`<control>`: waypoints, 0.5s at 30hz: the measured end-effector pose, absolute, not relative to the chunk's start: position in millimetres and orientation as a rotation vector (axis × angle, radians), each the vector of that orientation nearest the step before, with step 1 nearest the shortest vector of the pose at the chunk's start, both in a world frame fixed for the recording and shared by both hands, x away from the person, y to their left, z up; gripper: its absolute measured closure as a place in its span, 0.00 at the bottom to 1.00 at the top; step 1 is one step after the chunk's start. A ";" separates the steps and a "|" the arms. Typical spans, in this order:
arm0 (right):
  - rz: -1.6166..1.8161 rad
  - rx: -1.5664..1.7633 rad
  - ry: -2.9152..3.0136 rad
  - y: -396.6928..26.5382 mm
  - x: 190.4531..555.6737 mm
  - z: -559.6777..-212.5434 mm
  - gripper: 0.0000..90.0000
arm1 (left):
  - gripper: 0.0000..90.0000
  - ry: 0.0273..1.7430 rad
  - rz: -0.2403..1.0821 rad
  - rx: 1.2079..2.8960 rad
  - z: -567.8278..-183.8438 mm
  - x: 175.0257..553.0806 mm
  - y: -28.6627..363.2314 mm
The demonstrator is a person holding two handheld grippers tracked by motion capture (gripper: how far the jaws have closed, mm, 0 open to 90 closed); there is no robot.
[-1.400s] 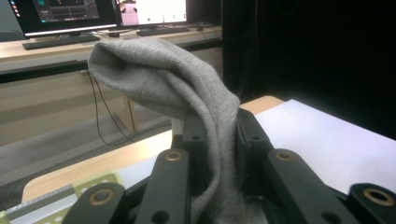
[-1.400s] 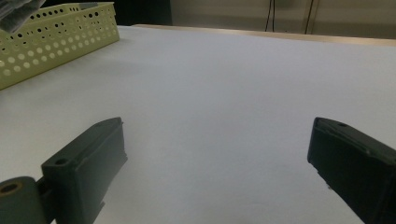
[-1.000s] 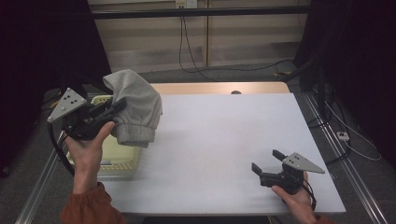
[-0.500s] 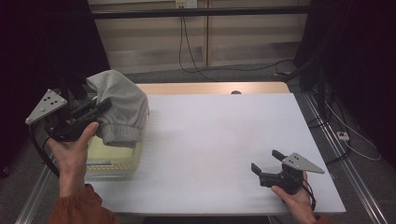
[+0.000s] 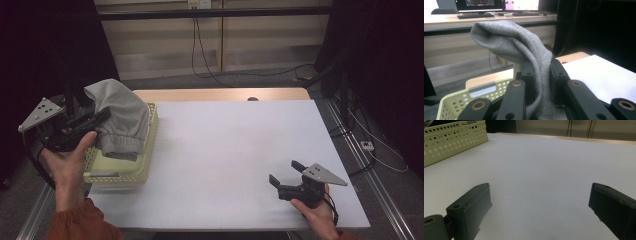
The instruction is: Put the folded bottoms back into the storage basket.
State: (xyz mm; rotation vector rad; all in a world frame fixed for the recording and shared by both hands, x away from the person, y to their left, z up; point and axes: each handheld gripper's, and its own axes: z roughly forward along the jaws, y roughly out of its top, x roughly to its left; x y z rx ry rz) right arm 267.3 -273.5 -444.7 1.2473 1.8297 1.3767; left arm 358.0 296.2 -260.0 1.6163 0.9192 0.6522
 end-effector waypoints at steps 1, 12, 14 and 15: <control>1.379 1.253 1.828 -273.2 267.3 -444.7 0.04 | 0.85 0.923 0.647 1.620 -261.1 359.0 297.5; 1.375 1.246 1.830 -273.2 267.1 -444.6 0.04 | 0.85 0.988 0.611 1.660 -277.0 372.7 307.3; 1.380 1.258 1.826 -272.9 267.2 -444.4 0.04 | 0.85 1.002 0.599 1.658 -279.9 375.5 308.7; 1.378 1.259 1.826 -272.9 267.3 -444.5 0.04 | 0.85 1.009 0.592 1.659 -281.8 377.0 310.1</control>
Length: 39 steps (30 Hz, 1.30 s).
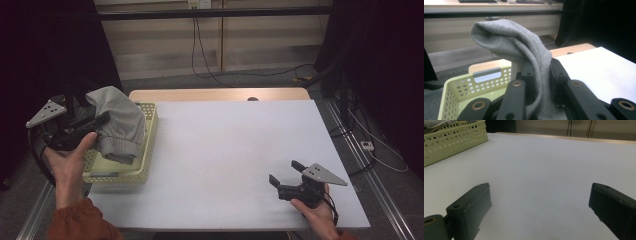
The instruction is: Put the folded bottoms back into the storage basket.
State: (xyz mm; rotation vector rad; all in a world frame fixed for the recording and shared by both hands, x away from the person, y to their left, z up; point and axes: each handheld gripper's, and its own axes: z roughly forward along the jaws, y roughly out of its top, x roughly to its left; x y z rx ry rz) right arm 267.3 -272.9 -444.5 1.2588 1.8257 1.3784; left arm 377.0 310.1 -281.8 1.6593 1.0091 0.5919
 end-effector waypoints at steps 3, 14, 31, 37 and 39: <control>1.376 1.248 1.830 -273.4 267.2 -444.7 0.04 | 0.85 1.022 0.577 1.669 -288.2 381.4 313.9; 1.376 1.249 1.834 -272.8 268.0 -445.4 0.04 | 0.85 1.068 0.527 1.710 -306.8 396.2 319.1; 1.374 1.254 1.837 -272.4 267.9 -445.4 0.04 | 0.85 1.085 0.459 1.759 -324.3 413.3 306.9; 1.375 1.255 1.841 -271.7 268.5 -446.0 0.04 | 0.85 1.101 0.432 1.768 -330.0 417.8 309.4; 1.375 1.255 1.840 -271.4 268.6 -446.2 0.04 | 0.85 1.113 0.436 1.770 -331.1 418.4 310.6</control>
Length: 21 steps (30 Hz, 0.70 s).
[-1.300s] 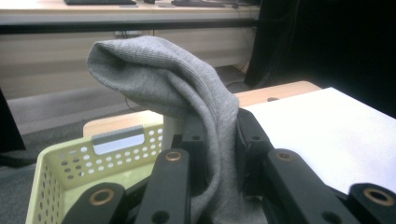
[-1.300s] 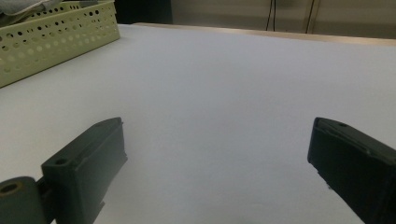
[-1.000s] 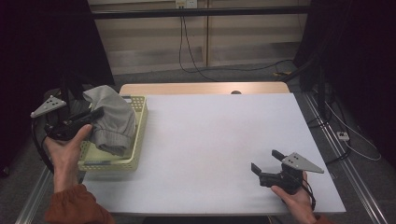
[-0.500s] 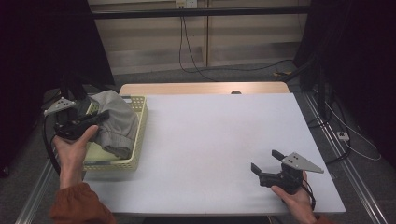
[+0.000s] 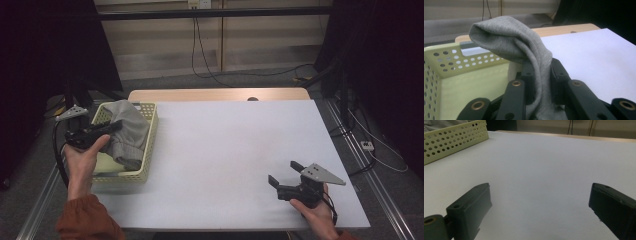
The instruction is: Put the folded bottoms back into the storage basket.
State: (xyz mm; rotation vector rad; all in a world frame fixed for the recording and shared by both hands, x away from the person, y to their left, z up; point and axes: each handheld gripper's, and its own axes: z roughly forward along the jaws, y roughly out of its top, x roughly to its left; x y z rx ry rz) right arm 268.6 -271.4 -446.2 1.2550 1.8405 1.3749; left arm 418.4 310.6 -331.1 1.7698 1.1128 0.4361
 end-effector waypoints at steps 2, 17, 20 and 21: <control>1.376 1.257 1.840 -271.3 268.5 -446.3 0.04 | 0.85 1.122 0.438 1.773 -331.5 418.8 312.2; 1.371 1.250 1.843 -272.1 268.8 -446.7 0.04 | 0.84 1.194 0.503 1.806 -336.9 422.2 319.2; 1.372 1.252 1.842 -271.8 268.7 -446.5 0.04 | 0.84 1.200 0.496 1.799 -337.9 422.8 322.6; 1.372 1.252 1.842 -271.8 268.6 -446.5 0.04 | 0.84 1.201 0.487 1.796 -338.6 423.0 324.3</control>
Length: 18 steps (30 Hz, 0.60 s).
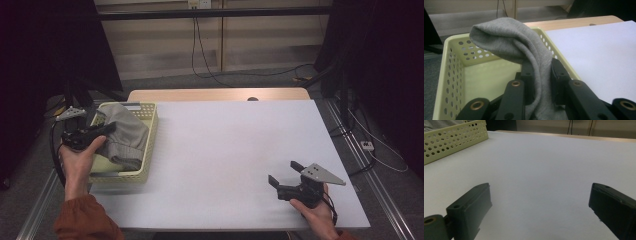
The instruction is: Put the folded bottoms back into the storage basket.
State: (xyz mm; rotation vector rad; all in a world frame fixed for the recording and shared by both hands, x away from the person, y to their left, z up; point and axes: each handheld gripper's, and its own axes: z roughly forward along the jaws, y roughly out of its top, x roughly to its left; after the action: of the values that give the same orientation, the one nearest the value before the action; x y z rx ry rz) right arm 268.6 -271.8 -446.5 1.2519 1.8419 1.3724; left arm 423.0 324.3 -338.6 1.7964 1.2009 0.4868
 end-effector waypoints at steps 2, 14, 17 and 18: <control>1.371 1.254 1.842 -271.8 268.8 -446.6 0.04 | 0.84 1.215 0.494 1.805 -339.7 423.1 326.4; 1.370 1.251 1.846 -272.1 268.9 -446.5 0.04 | 0.84 1.247 0.525 1.810 -342.4 423.7 331.6; 1.373 1.252 1.844 -271.8 268.7 -446.4 0.04 | 0.84 1.258 0.532 1.818 -343.3 424.1 333.3; 1.373 1.251 1.844 -271.9 268.7 -446.4 0.04 | 0.84 1.264 0.534 1.817 -343.7 424.3 333.9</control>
State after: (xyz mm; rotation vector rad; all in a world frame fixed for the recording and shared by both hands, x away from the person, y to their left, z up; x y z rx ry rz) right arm 268.7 -271.9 -446.4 1.2513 1.8441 1.3726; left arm 424.3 333.9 -343.7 1.8170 1.2641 0.5345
